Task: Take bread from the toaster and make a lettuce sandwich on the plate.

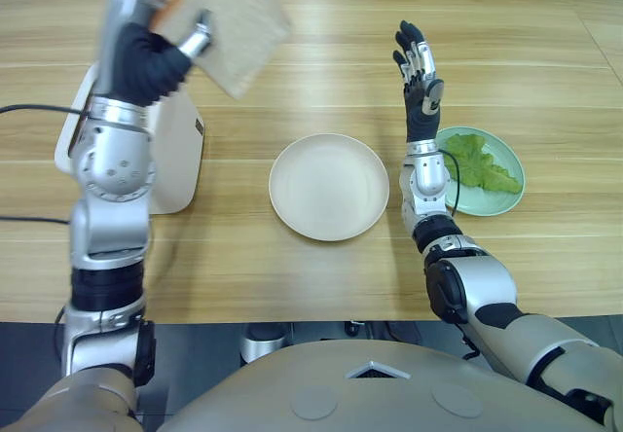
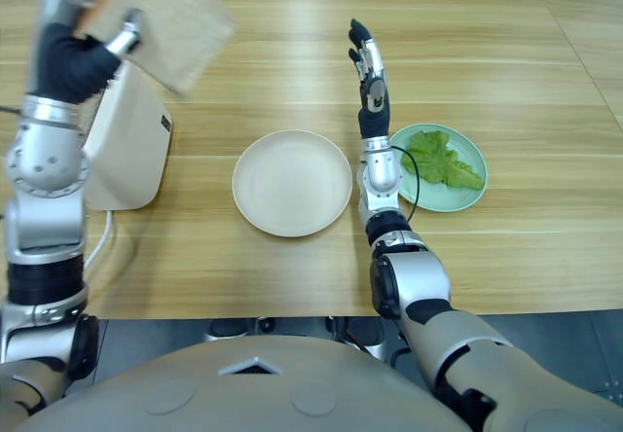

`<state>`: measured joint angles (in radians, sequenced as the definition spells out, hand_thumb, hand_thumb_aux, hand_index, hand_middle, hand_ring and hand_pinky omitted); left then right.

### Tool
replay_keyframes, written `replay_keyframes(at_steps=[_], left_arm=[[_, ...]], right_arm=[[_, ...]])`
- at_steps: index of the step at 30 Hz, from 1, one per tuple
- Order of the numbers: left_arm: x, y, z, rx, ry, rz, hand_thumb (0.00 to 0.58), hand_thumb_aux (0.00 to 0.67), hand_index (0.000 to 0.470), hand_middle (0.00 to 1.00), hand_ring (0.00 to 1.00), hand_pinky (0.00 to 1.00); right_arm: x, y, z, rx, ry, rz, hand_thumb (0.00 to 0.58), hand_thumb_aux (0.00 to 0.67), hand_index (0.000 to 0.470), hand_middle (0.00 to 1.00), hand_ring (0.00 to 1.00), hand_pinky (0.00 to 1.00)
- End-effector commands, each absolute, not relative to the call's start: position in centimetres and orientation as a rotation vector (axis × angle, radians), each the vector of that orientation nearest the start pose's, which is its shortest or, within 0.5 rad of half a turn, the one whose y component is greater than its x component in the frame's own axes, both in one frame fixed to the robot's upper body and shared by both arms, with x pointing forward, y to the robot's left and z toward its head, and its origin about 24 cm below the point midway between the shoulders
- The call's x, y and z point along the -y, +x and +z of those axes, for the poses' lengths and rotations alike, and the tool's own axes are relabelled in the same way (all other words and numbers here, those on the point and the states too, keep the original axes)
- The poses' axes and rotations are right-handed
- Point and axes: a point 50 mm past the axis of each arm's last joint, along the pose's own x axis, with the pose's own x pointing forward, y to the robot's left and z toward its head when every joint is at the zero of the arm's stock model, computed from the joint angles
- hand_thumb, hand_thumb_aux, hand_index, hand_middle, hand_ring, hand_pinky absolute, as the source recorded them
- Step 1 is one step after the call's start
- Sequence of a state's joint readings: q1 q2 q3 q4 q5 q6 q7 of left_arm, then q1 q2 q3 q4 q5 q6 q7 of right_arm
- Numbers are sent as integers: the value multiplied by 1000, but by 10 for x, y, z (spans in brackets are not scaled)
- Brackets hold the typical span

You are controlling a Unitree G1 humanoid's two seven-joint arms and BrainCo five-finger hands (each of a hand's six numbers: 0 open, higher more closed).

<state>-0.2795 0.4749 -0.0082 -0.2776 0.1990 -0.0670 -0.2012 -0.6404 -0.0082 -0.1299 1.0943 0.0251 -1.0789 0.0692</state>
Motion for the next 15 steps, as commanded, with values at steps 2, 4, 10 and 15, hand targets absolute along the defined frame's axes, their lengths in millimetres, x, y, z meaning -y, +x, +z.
replay_keyframes(at_steps=[2,4,10,15], left_arm=[[-157,284,148,352,628,-606,580,670,460,1000,1000,1000],[-152,286,129,272,607,-726,580,670,460,1000,1000,1000],[-134,291,81,90,585,-980,580,670,460,1000,1000,1000],[-126,290,59,-5,518,-1115,580,670,460,1000,1000,1000]], right_arm=[[129,332,80,589,37,73,0,0,0,0,0,0],[128,332,79,587,35,75,0,0,0,0,0,0],[125,331,78,583,27,85,0,0,0,0,0,0],[121,331,77,576,22,102,0,0,0,0,0,0]])
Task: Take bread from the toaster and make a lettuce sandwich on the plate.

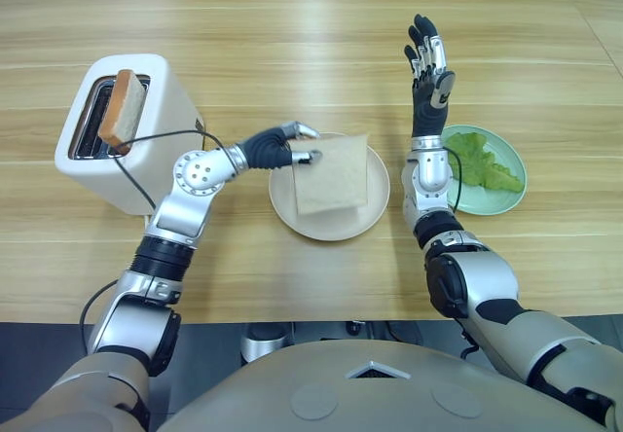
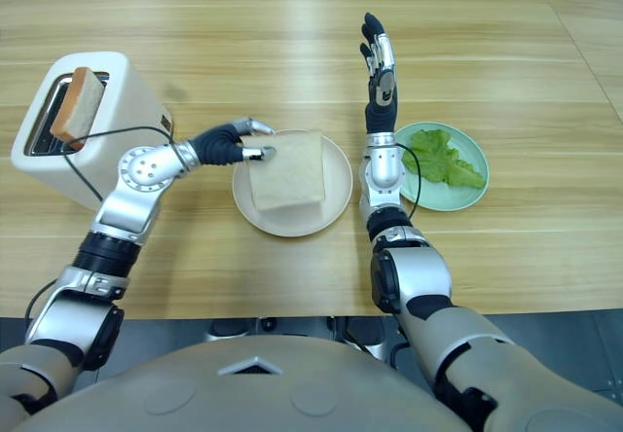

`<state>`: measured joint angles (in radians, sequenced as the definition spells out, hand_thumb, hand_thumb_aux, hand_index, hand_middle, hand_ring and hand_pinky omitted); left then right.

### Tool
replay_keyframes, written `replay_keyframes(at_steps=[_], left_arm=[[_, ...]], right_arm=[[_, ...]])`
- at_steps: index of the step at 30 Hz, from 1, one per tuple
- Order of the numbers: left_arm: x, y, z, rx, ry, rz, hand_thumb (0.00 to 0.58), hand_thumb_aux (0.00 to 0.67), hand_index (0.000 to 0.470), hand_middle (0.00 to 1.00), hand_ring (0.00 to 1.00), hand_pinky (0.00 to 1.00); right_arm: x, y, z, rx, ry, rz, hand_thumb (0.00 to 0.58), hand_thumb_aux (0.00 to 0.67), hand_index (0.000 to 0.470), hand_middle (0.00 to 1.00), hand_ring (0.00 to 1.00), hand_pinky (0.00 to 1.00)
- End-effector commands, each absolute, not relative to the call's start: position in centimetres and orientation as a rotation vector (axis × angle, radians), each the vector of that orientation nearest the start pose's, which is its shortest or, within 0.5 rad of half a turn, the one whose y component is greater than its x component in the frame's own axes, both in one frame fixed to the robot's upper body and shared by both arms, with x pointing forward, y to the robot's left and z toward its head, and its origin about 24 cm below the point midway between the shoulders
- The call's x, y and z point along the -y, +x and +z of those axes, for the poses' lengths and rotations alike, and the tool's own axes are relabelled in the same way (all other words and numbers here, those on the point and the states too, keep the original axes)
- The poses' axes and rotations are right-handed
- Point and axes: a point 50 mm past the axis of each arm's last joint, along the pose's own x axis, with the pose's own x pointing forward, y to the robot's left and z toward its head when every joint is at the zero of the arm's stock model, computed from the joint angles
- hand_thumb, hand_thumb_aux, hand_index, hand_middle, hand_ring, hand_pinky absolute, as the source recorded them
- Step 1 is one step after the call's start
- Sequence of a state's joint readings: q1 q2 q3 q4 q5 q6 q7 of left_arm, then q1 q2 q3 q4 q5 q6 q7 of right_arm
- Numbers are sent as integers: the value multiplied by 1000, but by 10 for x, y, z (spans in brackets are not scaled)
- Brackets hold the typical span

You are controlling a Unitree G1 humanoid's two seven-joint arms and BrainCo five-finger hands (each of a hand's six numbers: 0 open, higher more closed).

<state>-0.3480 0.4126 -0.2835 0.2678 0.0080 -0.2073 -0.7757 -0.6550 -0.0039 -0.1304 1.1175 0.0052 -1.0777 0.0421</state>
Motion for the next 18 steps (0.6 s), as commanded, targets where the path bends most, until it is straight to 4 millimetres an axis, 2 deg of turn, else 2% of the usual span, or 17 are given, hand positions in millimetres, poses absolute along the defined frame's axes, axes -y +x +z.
replay_keyframes(at_steps=[1,5,9,18], left_arm=[[-125,291,57,-12,508,-1129,580,670,460,1000,1000,1000],[-122,296,44,-56,514,-1139,580,670,460,1000,1000,1000],[-123,300,42,-50,511,-1117,580,670,460,1000,1000,1000],[-126,315,60,37,484,-1039,580,670,460,1000,1000,1000]], right_arm=[[121,331,77,576,21,104,0,0,0,0,0,0],[118,330,77,580,12,123,0,0,0,0,0,0],[116,329,77,580,10,132,0,0,0,0,0,0],[115,328,75,579,6,146,0,0,0,0,0,0]])
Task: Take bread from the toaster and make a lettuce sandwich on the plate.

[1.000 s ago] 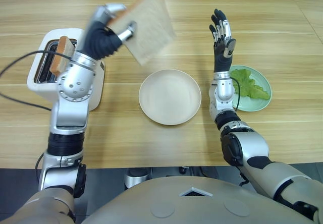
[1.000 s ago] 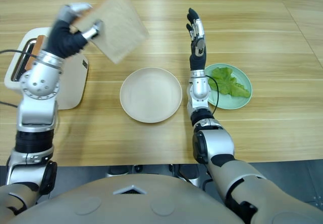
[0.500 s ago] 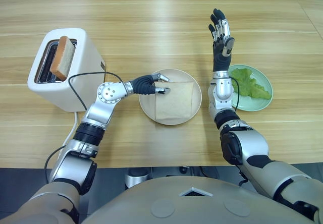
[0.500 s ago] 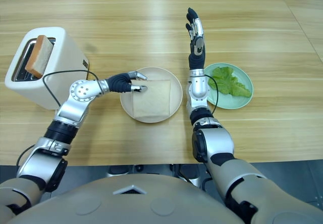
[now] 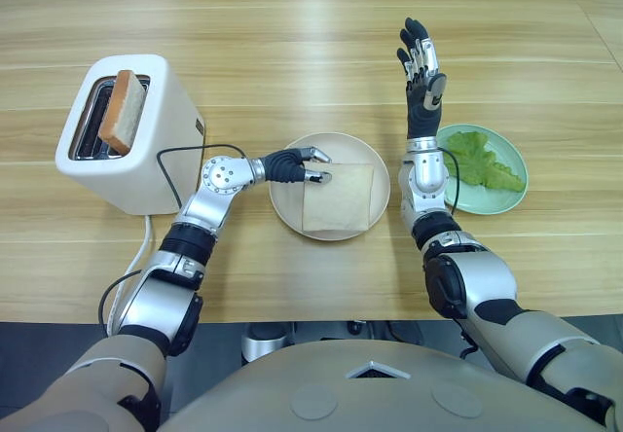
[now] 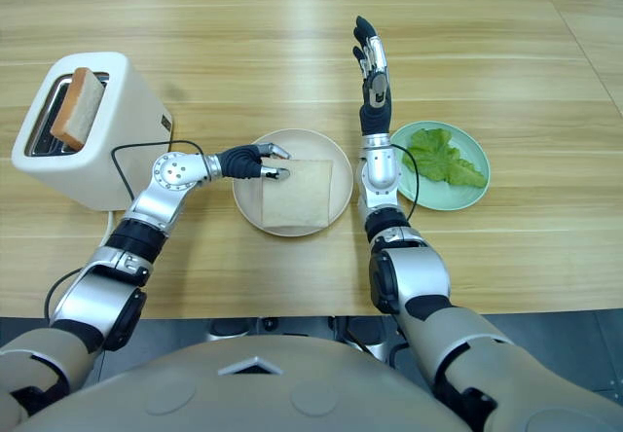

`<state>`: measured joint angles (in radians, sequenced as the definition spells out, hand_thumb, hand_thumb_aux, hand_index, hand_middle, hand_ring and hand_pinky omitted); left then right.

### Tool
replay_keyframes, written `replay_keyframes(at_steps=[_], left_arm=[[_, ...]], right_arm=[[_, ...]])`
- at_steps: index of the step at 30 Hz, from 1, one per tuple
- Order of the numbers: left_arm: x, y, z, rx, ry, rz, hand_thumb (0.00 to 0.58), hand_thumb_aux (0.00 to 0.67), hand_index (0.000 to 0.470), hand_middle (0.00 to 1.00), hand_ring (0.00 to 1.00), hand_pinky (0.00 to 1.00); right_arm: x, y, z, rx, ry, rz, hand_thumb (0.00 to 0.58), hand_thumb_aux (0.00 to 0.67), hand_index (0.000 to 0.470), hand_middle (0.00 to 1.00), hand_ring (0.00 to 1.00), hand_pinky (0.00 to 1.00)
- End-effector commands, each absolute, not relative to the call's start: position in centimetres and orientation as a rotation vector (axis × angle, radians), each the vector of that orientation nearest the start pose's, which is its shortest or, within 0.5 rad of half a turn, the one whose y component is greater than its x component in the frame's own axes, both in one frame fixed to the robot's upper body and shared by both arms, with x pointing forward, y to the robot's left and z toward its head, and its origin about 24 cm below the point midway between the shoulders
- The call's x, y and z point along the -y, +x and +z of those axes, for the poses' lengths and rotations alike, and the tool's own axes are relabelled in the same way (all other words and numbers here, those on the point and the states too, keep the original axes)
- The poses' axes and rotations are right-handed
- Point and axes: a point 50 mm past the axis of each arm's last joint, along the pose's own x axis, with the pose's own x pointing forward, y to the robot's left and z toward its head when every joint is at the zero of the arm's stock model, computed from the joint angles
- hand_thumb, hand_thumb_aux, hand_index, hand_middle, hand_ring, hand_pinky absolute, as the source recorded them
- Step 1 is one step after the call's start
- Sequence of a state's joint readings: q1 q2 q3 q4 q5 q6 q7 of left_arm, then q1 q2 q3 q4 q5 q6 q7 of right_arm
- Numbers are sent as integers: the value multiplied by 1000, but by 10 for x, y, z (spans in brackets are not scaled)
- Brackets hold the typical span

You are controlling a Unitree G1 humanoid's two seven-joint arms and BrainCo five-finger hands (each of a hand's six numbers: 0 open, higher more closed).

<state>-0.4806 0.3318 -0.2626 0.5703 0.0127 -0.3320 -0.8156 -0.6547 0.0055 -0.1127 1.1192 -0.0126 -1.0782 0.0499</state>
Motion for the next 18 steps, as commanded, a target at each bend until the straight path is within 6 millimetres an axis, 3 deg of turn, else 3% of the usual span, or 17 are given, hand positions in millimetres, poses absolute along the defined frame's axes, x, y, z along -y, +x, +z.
replay_keyframes(at_steps=[1,18], left_arm=[[-127,316,61,39,488,-1035,580,670,460,1000,1000,1000],[-127,323,53,18,615,-1012,580,670,460,1000,1000,1000]], right_arm=[[114,328,75,578,6,147,0,0,0,0,0,0],[112,327,74,582,2,162,0,0,0,0,0,0]])
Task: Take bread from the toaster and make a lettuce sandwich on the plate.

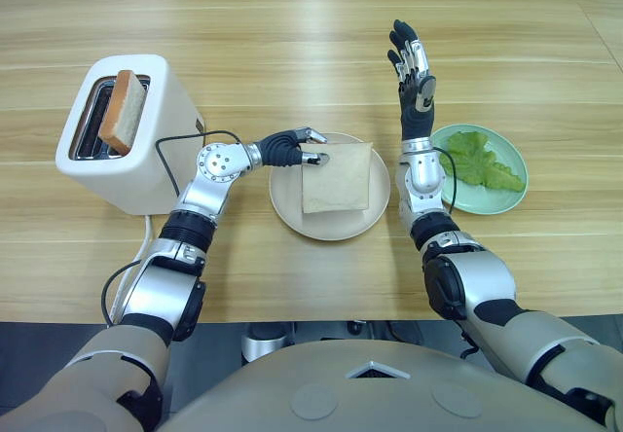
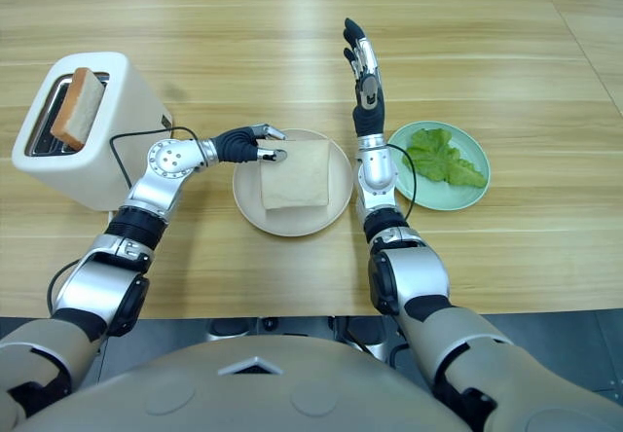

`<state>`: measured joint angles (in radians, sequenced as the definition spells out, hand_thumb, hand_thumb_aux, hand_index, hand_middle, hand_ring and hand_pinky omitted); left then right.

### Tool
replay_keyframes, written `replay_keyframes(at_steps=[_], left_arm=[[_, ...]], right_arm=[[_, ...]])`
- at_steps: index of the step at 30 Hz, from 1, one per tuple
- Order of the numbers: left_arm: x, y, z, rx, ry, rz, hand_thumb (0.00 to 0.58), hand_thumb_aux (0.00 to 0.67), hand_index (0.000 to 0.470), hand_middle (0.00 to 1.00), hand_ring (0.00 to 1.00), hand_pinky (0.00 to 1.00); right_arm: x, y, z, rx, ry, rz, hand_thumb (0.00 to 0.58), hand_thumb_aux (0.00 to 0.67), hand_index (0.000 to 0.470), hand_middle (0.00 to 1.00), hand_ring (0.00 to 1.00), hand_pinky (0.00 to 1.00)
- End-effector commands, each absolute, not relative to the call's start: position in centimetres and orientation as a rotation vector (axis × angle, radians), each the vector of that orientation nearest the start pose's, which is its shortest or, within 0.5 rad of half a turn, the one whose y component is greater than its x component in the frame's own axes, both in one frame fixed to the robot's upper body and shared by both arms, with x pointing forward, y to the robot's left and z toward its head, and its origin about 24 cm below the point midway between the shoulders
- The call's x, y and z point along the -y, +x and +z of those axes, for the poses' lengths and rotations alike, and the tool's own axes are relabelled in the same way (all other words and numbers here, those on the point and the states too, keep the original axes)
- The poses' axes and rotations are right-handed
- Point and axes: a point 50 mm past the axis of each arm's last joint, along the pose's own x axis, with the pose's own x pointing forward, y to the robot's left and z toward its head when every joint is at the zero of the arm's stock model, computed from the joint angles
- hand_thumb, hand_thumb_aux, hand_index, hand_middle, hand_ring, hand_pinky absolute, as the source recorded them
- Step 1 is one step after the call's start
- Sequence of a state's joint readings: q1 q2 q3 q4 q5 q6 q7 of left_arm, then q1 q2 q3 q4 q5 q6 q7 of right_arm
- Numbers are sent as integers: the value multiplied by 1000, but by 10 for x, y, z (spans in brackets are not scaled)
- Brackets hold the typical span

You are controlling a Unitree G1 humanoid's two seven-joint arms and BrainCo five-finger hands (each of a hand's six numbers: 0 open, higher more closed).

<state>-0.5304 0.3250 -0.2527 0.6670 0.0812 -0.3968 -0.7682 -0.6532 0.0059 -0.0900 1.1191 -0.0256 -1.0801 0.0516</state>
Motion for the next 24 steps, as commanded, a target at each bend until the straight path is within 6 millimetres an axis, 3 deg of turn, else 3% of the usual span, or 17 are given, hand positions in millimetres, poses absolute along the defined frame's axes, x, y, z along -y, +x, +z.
replay_keyframes(at_steps=[1,6,7,8,10,19,24], left_arm=[[-127,323,52,18,624,-1010,580,670,460,1000,1000,1000],[-125,324,49,17,646,-1015,580,670,460,1000,1000,1000],[-125,324,49,16,655,-1014,472,381,262,1000,1000,1000],[-125,324,49,15,659,-1014,261,173,119,1000,1000,1000],[-125,324,49,19,662,-1010,0,0,0,1000,1000,1000],[-129,331,55,59,746,-953,0,0,0,1000,1000,1000],[-137,340,68,132,938,-854,0,0,0,1000,1000,1000]], right_arm=[[112,327,74,582,2,162,0,0,0,0,0,0],[112,326,74,584,1,163,0,0,0,0,0,0],[112,326,74,584,1,162,0,0,0,0,0,0],[112,326,74,584,1,162,0,0,0,0,0,0],[112,326,74,584,1,162,0,0,0,0,0,0],[112,327,74,579,-1,163,0,0,0,0,0,0],[111,327,74,576,-1,164,0,0,0,0,0,0]])
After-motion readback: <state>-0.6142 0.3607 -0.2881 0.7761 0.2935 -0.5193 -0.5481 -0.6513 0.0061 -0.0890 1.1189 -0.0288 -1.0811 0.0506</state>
